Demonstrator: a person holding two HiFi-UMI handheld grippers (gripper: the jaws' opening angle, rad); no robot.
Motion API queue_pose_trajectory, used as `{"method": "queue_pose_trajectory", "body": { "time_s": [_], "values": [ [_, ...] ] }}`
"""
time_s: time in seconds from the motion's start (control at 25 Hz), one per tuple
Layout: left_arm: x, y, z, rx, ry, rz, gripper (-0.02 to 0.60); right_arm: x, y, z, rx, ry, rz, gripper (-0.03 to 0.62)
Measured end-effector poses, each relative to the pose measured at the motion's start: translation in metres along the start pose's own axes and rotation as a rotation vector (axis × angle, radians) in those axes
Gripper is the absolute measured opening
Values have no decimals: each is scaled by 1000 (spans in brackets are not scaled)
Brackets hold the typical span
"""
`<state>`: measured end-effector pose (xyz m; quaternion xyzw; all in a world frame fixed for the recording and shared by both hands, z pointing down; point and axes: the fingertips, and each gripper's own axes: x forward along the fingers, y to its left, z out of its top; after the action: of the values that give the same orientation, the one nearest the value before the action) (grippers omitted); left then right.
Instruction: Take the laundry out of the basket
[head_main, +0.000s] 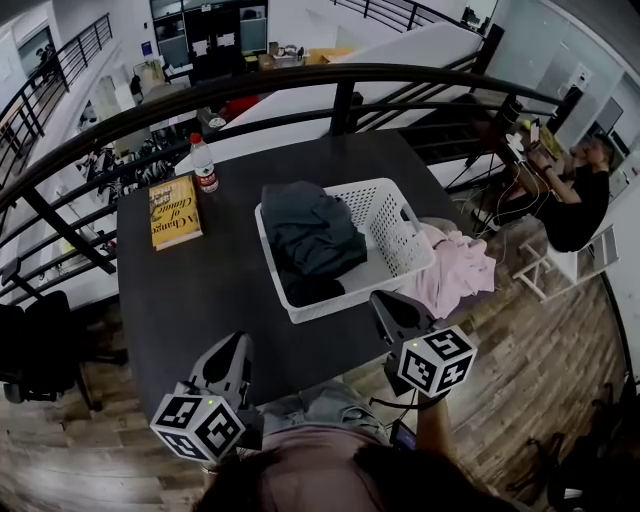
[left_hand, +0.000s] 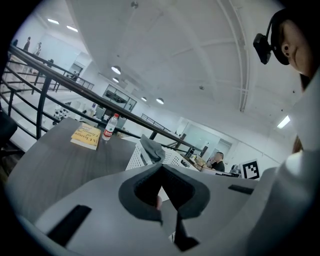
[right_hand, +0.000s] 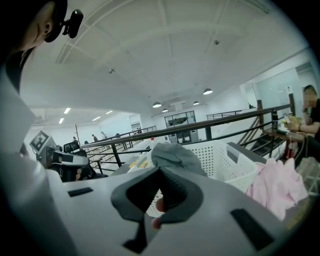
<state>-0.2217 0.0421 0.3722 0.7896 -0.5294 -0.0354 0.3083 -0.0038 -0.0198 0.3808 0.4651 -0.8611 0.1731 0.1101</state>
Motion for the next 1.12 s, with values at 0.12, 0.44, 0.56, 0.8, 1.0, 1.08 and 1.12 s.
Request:
{"method": "queue_pose_trajectory", "body": {
  "time_s": [0.12, 0.44, 0.56, 0.8, 1.0, 1.08, 1.12],
  "values": [
    [1, 1, -1, -7, 6, -8, -2, 1, 4, 4, -11, -7, 4, 17],
    [7, 7, 1, -20, 8, -15, -2, 4, 7, 16, -9, -37, 9, 17],
    [14, 8, 5, -23, 8, -20, -2, 11, 4, 25, -41, -36, 13, 20],
    [28, 15, 12, -39, 9, -14, -2, 29, 3, 41, -128, 3, 53, 96],
    [41, 26, 20, -53, -9, 4, -2, 49, -5, 54, -187, 33, 83, 152],
    [46, 30, 23, -59, -16, 12, -2, 59, -7, 58, -215, 55, 98, 175],
    [48, 32, 25, -63, -17, 21, -2, 64, -8, 60, -228, 65, 106, 189]
  ]
}}
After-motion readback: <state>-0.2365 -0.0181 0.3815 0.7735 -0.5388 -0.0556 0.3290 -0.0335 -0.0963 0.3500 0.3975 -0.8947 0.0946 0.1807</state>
